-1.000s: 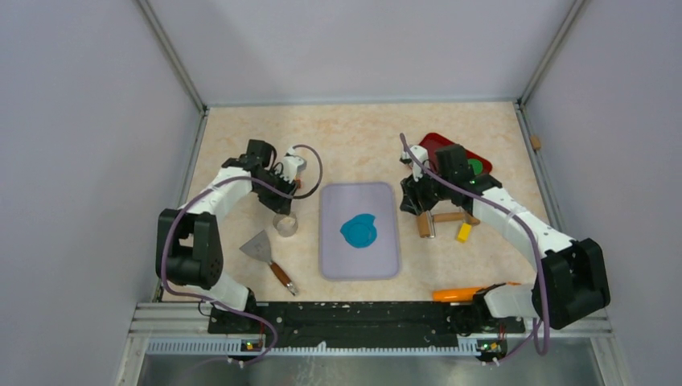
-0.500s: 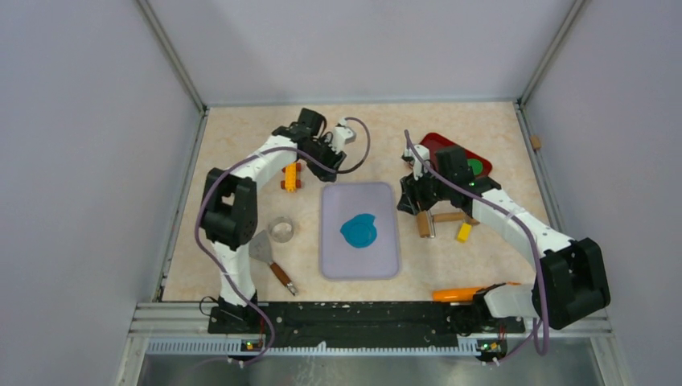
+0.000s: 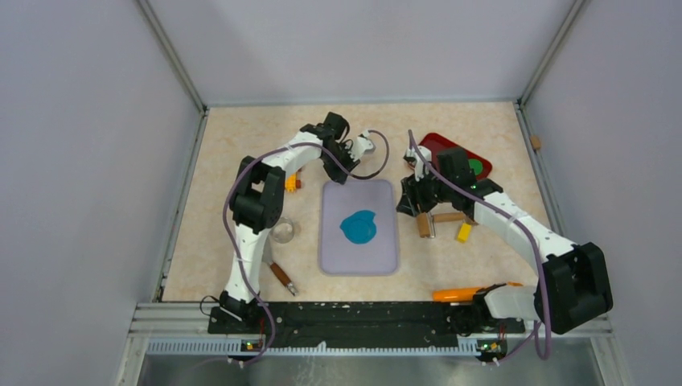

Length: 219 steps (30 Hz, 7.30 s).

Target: Roll out the dumpling wrappers from the dough

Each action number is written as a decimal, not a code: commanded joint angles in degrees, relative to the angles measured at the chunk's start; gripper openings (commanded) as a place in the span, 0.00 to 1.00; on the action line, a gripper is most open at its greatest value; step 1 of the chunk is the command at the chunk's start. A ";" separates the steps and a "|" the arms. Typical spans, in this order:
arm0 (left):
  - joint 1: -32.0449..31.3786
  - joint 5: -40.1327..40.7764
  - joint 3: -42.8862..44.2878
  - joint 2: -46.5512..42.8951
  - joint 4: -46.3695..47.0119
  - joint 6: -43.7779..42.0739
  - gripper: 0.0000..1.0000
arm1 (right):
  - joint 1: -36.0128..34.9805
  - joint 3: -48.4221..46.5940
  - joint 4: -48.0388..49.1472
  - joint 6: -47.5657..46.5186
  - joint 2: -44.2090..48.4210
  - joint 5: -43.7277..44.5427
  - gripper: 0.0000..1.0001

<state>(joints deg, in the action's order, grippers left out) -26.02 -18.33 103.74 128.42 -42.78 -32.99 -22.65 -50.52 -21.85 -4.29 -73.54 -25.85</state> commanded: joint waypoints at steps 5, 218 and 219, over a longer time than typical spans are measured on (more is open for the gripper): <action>0.37 1.83 -2.37 -1.87 -2.97 -2.84 0.06 | -0.15 2.26 3.67 0.25 0.56 -1.27 0.49; 10.98 -31.03 -21.32 -25.57 19.65 40.44 0.99 | 1.36 -22.85 31.33 35.64 -30.13 -42.36 0.86; 10.24 -31.93 -20.37 -24.52 19.85 41.05 0.99 | 1.34 -22.81 30.44 34.87 -30.05 -41.74 0.86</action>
<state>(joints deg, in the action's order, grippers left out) -12.60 -45.82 78.61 100.82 -24.03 7.38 -21.56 -73.47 7.77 31.11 -106.74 -68.20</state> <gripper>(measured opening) 0.989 0.858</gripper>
